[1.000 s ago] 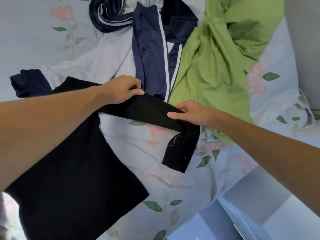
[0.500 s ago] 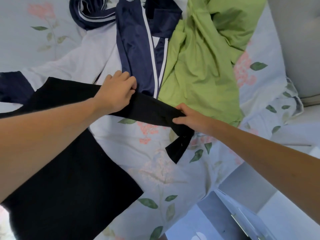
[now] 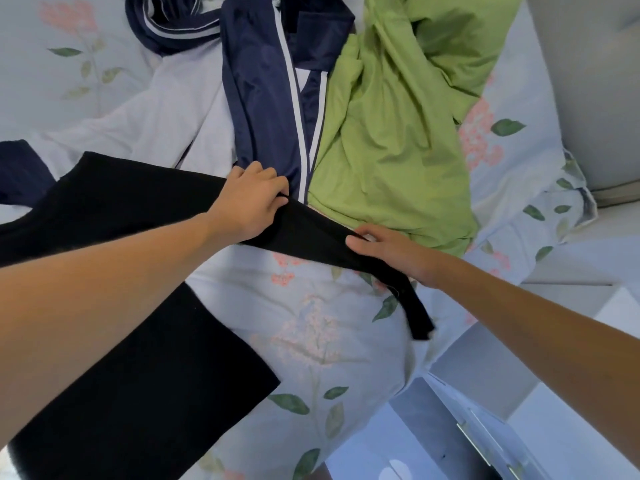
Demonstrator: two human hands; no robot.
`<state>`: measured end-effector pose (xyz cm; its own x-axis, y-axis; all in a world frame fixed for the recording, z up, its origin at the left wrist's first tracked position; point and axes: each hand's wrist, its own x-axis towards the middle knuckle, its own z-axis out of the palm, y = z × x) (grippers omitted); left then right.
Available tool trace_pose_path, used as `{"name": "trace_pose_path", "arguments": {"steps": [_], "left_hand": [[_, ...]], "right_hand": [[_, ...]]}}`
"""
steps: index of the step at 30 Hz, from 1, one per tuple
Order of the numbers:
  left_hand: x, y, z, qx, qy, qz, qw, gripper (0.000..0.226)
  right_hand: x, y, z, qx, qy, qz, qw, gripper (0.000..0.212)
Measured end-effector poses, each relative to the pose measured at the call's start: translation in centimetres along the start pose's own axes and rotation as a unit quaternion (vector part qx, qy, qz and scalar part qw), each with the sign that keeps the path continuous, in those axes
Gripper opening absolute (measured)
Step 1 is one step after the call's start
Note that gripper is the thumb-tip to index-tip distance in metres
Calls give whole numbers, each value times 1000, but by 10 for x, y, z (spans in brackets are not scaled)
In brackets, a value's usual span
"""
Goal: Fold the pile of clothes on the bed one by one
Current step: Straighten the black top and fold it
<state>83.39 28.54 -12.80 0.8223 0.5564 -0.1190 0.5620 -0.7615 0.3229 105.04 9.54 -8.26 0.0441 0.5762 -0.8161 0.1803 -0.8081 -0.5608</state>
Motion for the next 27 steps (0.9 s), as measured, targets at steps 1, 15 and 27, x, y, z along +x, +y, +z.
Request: {"name": "trace_pose_path", "arguments": {"steps": [1, 15, 27], "left_hand": [[0, 1, 2, 8, 4, -3, 1000, 15], [-6, 22, 17, 69, 52, 38, 996, 19], [-14, 43, 14, 137, 77, 36, 987, 34]], "right_hand": [[-2, 1, 1, -62, 16, -15, 998, 45], [13, 34, 6, -257, 243, -203, 913, 39], [15, 34, -2, -561, 361, -273, 694, 45]]}}
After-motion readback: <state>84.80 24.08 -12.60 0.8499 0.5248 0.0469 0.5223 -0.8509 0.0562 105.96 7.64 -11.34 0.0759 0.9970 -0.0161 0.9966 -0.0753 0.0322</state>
